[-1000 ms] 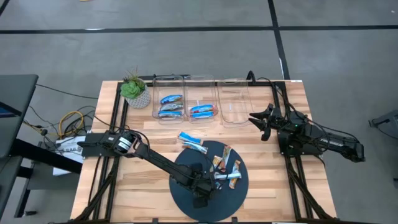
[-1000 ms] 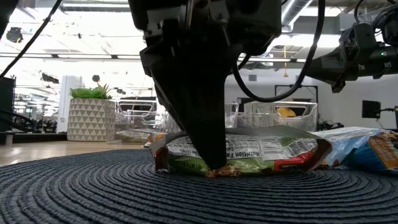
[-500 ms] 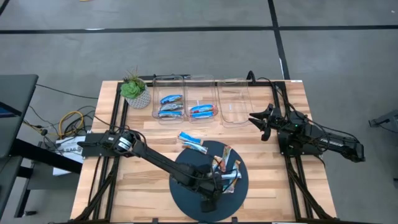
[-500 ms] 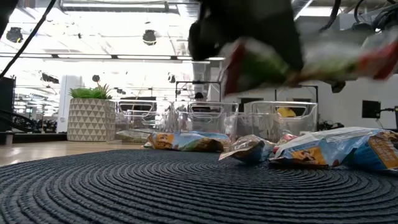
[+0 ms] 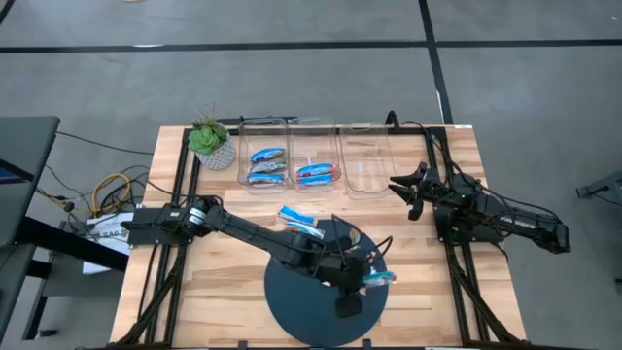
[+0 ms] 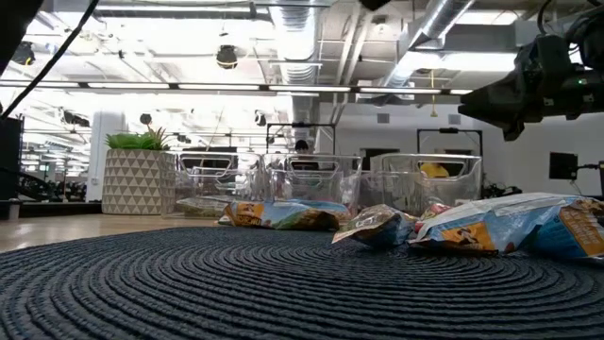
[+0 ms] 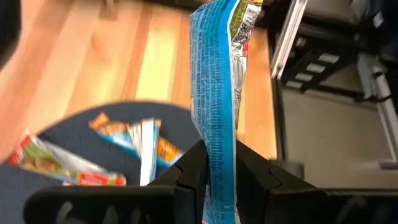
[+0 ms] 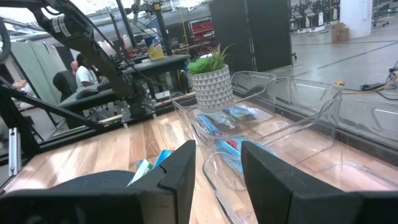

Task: Pick and place Granola Bars by type
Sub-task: Put the red granola bar into the middle transparent bin

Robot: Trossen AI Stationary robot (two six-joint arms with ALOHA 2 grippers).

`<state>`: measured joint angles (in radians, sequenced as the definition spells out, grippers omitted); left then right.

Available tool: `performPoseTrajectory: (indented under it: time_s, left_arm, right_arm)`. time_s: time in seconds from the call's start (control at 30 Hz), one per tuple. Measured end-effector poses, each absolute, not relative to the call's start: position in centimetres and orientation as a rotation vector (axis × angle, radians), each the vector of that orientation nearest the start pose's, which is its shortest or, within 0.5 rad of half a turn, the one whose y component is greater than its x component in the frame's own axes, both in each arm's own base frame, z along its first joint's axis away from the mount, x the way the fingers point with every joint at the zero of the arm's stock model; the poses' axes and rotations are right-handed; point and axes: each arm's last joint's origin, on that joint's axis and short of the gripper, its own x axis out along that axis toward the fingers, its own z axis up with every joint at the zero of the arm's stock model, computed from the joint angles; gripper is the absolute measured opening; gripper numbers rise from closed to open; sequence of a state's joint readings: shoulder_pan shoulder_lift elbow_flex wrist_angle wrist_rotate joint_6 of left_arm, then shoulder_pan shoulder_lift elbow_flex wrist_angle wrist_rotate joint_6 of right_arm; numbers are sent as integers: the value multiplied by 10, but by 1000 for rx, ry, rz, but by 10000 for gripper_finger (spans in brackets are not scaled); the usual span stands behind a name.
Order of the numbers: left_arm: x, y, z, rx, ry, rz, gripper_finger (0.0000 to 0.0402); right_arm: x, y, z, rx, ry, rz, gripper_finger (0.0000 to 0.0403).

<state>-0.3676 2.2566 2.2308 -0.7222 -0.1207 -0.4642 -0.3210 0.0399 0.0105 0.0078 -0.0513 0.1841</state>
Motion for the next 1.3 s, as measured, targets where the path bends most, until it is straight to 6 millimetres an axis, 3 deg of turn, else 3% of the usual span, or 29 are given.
performPoseTrajectory:
  time_s: [0.33,0.6,0.7,0.8,1.07,1.3]
  left_arm:
    - [479,-157,306,-267,737,-32,55]
    - [486,-116,302,-233,782,31,54]
    - [487,-106,300,-210,810,-2,36]
    - [486,-105,297,-212,842,-37,7]
    - [483,-105,287,-145,902,-58,1]
    - [471,-102,278,-54,1059,-59,4]
  right_arm:
    - [95,-30,165,187,-4,-271,123]
    - [95,-30,165,187,-4,-271,123]
    - [95,-30,165,187,-3,-271,123]
    - [95,-30,165,187,-4,-271,123]
    - [95,-30,165,187,-3,-271,123]
    - [95,-30,165,187,-4,-271,123]
